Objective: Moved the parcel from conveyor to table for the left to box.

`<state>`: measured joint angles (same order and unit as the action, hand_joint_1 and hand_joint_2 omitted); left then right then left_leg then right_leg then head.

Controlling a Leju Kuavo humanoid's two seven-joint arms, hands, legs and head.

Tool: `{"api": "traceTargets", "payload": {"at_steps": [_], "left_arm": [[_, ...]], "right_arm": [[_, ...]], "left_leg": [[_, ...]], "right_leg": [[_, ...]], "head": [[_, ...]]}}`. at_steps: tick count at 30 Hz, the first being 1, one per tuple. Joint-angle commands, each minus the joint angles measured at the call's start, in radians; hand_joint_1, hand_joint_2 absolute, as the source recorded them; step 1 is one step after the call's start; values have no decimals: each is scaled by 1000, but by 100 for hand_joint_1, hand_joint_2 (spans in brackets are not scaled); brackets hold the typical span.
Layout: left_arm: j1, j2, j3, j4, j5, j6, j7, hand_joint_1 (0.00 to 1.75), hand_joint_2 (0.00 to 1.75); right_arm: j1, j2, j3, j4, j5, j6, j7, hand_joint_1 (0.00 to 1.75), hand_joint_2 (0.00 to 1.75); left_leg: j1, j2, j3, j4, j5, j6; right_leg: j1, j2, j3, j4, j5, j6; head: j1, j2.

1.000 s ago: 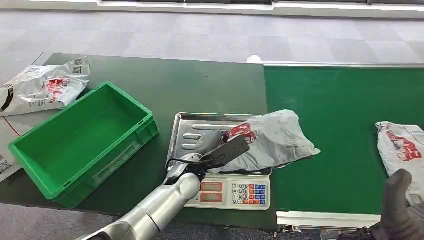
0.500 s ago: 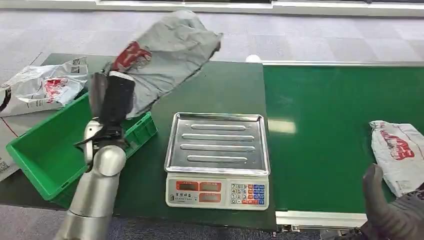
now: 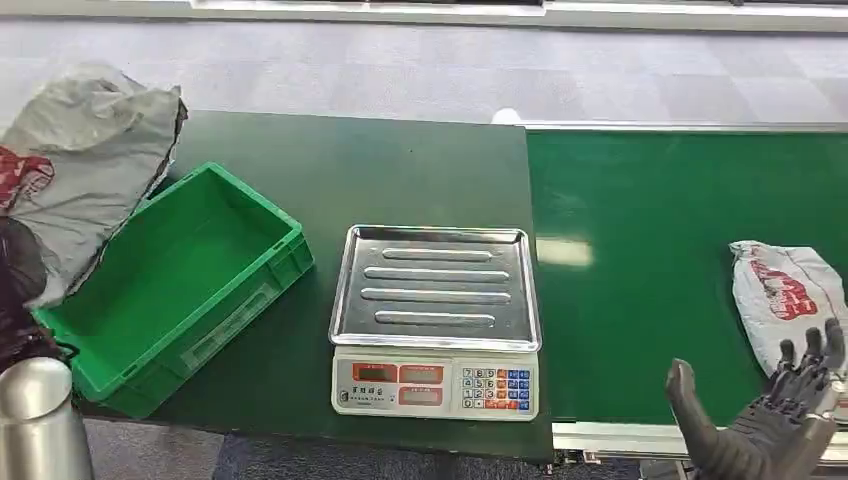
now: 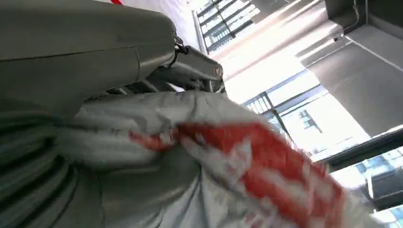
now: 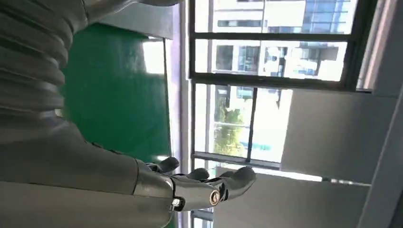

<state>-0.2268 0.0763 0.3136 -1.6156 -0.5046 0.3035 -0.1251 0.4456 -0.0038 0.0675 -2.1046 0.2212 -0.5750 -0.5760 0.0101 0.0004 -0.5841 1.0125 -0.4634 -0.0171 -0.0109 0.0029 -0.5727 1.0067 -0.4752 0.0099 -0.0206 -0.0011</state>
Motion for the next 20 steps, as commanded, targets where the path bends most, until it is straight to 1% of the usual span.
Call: {"api": "traceTargets", "payload": {"at_steps": [1, 5, 7, 10, 12, 14, 15, 16, 18, 19, 20], "left_arm": [[141, 64, 59, -45, 84, -63, -20, 0, 175], [170, 60, 60, -66, 101, -76, -26, 0, 175], [178, 58, 59, -74, 116, -90, -27, 0, 175], [185, 59, 55, -61, 131, -104, -33, 0, 175], [186, 49, 57, -59, 168, -107, -61, 0, 175], [210, 19, 53, -94, 254, -128, -108, 0, 175], [220, 14, 45, -106, 252, -126, -104, 0, 175], [234, -2, 43, -131, 311, -135, -147, 0, 175], [289, -62, 26, -225, 417, -156, -247, 0, 175], [335, -91, -9, -292, 421, -146, -296, 0, 175], [348, -98, -21, -307, 416, -137, -298, 0, 175]], "right_arm": [[15, 17, -22, 71, 4, 66, -7, 0, 175], [13, 11, -23, 82, -3, 73, -14, 0, 175], [7, 7, -22, 89, -5, 76, -16, 0, 175], [-10, -10, -13, 111, -13, 72, -16, 0, 175], [-18, -29, -2, 125, -24, 58, -14, 0, 175], [-19, -53, 17, 140, -43, 35, -12, 0, 175], [-18, -56, 19, 143, -46, 31, -13, 0, 175], [-17, -63, 27, 145, -53, 25, -14, 0, 175], [-13, -80, 47, 151, -63, 20, -13, 0, 175], [-13, -89, 58, 157, -66, 13, -15, 0, 175], [-12, -91, 60, 158, -67, 10, -16, 0, 175]], "left_leg": [[0, 2, 2, -1, 0, 0], [0, 3, 4, -3, 0, 1], [0, 1, 3, -1, 0, 0], [0, 1, 3, -1, 0, 0], [0, 1, 4, -3, 0, 0], [0, 1, 4, -3, 1, 1], [0, 1, 4, -2, 0, 1], [0, 1, 3, -2, 0, 0], [0, 1, 4, -2, 0, 1], [0, 1, 4, -2, 0, 1], [0, 2, 3, -1, 0, 1]], "right_leg": [[0, 1, 2, -1, 0, 0], [1, 2, 3, -3, 1, -1], [0, 0, 3, -1, 0, 0], [1, 1, 3, -2, 1, 0], [0, 1, 4, -3, 1, -1], [1, 1, 5, -4, 2, -1], [0, 1, 4, -2, 1, 0], [1, 1, 4, -2, 1, 0], [0, 1, 5, -3, 1, 0], [0, 1, 5, -3, 1, 0], [0, 1, 4, -2, 1, 0]], "head": [[0, 0], [0, 0], [0, 0], [0, 0], [0, 0], [0, 0], [0, 0], [0, 0], [0, 0], [0, 0], [0, 0]]}}
